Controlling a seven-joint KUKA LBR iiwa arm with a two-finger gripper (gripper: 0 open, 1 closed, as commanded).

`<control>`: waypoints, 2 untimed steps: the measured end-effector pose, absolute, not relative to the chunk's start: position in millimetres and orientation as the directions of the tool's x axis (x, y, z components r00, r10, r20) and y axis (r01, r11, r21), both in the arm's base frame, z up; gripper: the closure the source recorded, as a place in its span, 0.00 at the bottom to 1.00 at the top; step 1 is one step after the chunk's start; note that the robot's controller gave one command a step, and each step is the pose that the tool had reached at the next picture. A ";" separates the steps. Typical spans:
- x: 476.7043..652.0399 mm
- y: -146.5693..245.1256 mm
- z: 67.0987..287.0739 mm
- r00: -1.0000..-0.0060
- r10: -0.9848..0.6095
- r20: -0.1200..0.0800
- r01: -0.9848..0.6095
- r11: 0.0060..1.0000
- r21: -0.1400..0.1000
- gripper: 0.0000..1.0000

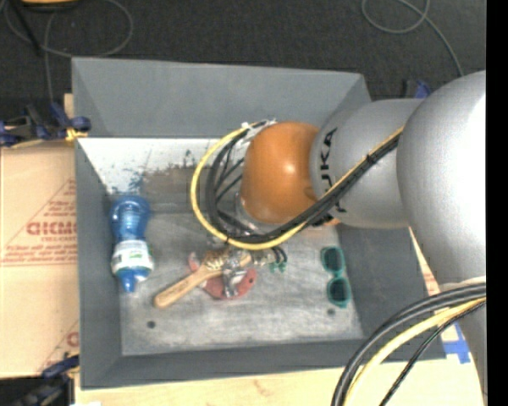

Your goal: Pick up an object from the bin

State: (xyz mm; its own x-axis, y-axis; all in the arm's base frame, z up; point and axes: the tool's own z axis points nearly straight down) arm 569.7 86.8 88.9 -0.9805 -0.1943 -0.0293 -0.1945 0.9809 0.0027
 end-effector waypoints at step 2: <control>565.8 47.7 278.6 -0.993 -0.116 0.000 -0.116 0.993 0.001 1.00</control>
Offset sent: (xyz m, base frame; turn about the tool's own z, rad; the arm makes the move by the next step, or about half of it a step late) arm -0.0033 -0.0477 0.2386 0.0933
